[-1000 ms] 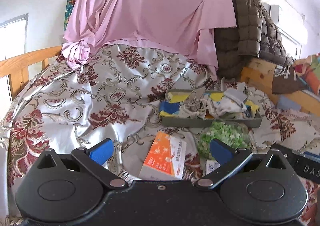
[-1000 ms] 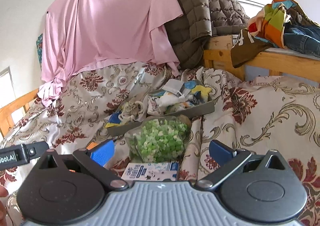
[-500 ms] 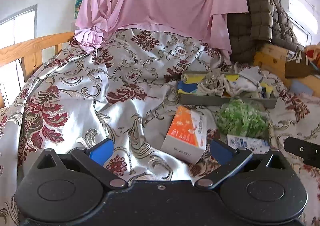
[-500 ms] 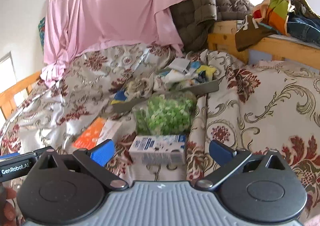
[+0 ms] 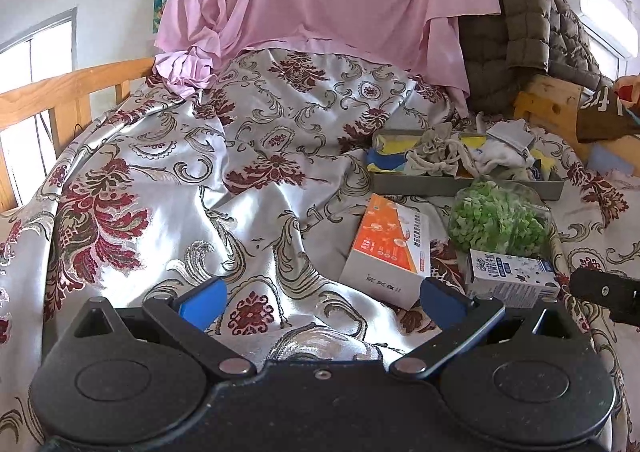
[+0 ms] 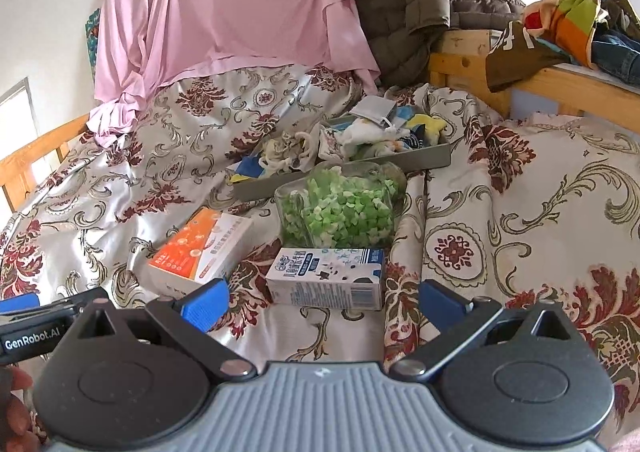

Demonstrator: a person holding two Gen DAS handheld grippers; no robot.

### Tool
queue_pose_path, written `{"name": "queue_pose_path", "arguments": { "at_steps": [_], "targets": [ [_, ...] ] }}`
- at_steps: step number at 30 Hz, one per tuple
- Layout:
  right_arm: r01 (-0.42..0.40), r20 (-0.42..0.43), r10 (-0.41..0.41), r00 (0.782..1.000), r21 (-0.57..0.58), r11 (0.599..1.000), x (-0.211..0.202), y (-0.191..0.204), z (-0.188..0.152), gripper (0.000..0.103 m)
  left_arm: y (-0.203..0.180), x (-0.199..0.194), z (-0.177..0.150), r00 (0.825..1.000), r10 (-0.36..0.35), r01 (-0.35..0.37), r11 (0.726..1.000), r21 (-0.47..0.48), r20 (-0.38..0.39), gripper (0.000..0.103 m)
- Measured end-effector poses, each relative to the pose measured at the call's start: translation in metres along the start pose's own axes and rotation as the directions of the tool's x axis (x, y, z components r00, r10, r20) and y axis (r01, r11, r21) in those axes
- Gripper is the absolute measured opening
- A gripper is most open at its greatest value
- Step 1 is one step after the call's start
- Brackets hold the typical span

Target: Organize soft objects

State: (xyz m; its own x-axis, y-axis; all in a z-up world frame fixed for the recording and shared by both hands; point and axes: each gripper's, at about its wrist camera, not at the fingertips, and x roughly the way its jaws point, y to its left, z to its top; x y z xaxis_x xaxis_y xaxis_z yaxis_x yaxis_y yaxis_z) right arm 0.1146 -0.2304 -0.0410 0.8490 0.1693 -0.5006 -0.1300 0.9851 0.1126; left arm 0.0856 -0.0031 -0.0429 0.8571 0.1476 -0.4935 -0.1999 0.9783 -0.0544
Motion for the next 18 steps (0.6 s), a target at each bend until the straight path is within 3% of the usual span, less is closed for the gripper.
{"name": "queue_pose_path", "arguments": {
  "at_steps": [18],
  "targets": [
    [0.003,-0.015,-0.003,1.0,-0.004,1.0,0.002,0.0001,0.0003,0.103,-0.0023,-0.0027,0.0001,1.0,-0.002,0.002,1.0,0.002,0.004,0.102]
  ]
}}
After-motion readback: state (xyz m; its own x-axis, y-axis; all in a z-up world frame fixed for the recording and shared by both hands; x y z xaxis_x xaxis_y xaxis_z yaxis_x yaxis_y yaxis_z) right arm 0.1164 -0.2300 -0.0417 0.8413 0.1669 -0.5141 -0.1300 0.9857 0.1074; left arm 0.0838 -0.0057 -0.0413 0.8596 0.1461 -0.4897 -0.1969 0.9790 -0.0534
